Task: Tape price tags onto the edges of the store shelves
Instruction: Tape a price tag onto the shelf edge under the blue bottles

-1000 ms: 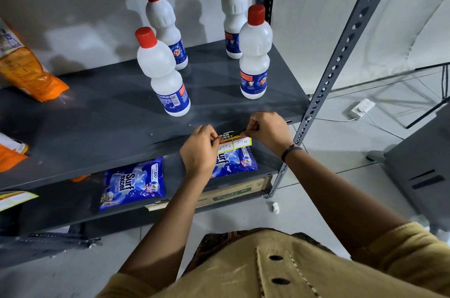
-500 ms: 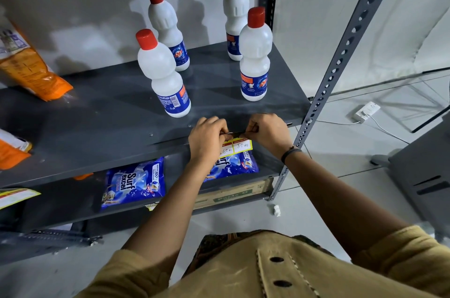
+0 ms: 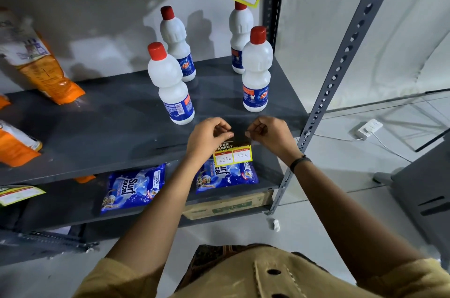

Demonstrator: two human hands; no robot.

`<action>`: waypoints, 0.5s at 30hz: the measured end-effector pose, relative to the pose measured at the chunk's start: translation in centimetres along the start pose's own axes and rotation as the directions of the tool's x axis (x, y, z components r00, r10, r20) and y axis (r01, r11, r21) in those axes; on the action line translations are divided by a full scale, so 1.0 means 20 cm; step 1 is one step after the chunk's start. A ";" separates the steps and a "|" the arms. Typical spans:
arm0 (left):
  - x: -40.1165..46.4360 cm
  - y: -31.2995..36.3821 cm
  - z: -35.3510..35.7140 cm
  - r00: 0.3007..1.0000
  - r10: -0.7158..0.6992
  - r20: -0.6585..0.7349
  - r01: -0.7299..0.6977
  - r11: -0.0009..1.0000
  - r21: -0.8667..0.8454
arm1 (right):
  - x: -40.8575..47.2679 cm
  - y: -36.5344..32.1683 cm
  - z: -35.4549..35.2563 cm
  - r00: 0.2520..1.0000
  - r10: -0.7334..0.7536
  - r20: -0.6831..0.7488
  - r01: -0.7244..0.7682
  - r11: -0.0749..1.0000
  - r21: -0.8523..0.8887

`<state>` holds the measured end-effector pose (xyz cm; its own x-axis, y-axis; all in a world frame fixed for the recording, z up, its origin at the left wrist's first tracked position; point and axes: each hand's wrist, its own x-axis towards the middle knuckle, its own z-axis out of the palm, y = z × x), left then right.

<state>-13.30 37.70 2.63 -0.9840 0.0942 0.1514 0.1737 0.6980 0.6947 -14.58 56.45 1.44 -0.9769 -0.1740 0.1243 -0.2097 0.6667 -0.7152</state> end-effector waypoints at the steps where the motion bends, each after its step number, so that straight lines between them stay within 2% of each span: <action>1: 0.00 0.04 -0.02 0.998 0.019 -0.056 -0.023 0.997 -0.069 | 0.00 -0.03 -0.04 0.998 -0.019 -0.057 0.020 0.999 0.026; 5: 0.04 0.29 -0.18 0.933 0.025 -0.359 -0.159 0.924 -0.349 | 0.01 -0.28 -0.32 0.946 -0.154 -0.287 0.192 0.975 0.111; 8: 0.03 0.50 -0.32 0.850 -0.063 -0.524 -0.277 0.791 -0.545 | -0.02 -0.54 -0.59 0.851 -0.287 -0.440 0.377 0.916 0.133; 10: 0.04 0.61 -0.41 0.805 -0.122 -0.581 -0.352 0.689 -0.634 | -0.04 -0.71 -0.76 0.757 -0.380 -0.531 0.508 0.854 0.113; 12: 0.05 0.70 -0.47 0.796 -0.138 -0.589 -0.395 0.618 -0.679 | -0.05 -0.85 -0.90 0.655 -0.453 -0.604 0.606 0.793 0.063; 15: 0.07 0.81 -0.53 0.815 -0.089 -0.573 -0.406 0.619 -0.672 | 0.00 -1.02 -1.05 0.513 -0.558 -0.652 0.667 0.737 -0.105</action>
<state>-11.41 41.60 21.54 -0.7941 -0.3918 0.4647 0.5337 -0.0834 0.8416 -11.13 57.98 30.49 -0.4115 0.0118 0.9113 -0.8110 0.4515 -0.3721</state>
